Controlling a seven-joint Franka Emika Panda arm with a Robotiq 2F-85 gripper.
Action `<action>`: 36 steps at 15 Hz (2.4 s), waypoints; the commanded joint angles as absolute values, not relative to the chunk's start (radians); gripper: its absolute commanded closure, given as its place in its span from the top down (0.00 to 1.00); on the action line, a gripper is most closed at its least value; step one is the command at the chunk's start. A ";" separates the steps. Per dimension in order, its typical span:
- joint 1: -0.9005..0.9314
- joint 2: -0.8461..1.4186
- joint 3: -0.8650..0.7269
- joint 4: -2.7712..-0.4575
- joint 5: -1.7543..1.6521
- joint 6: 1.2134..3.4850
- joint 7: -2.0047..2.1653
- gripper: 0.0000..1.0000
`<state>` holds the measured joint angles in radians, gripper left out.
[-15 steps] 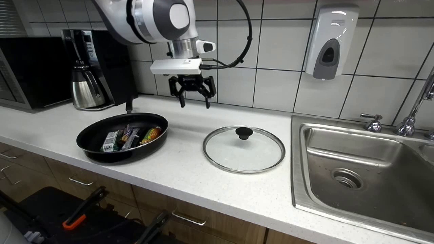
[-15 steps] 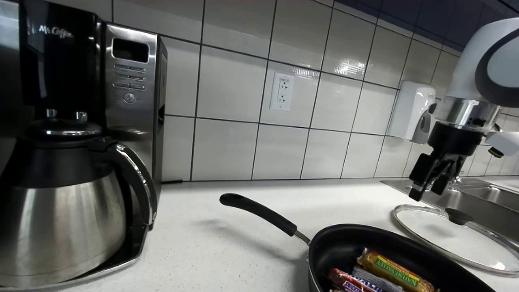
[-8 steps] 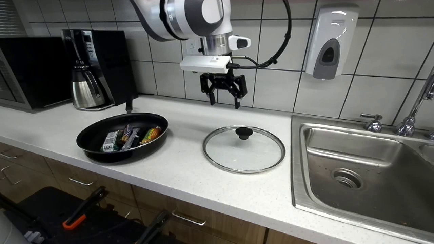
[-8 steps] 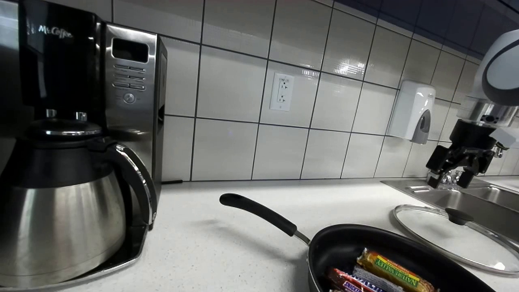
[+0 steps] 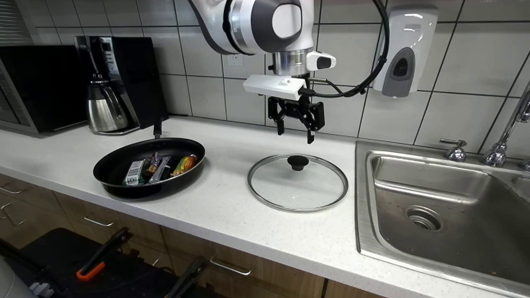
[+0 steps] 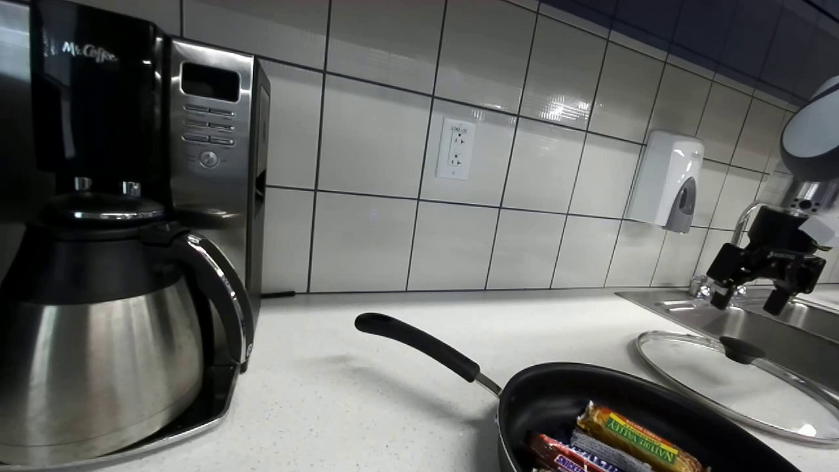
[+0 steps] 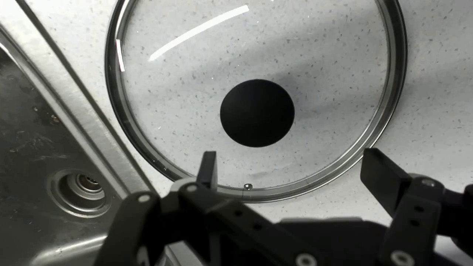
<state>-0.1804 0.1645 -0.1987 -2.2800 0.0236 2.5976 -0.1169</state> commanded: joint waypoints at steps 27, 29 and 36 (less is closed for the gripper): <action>-0.209 0.276 -0.190 -2.206 0.050 2.552 -0.112 1.00; -0.205 0.274 -0.197 -2.213 0.028 2.559 -0.106 1.00; -0.226 0.296 -0.185 -2.209 0.040 2.564 -0.146 1.00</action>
<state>-0.2042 0.2907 -0.1996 -2.2084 0.0351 2.5527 -0.1246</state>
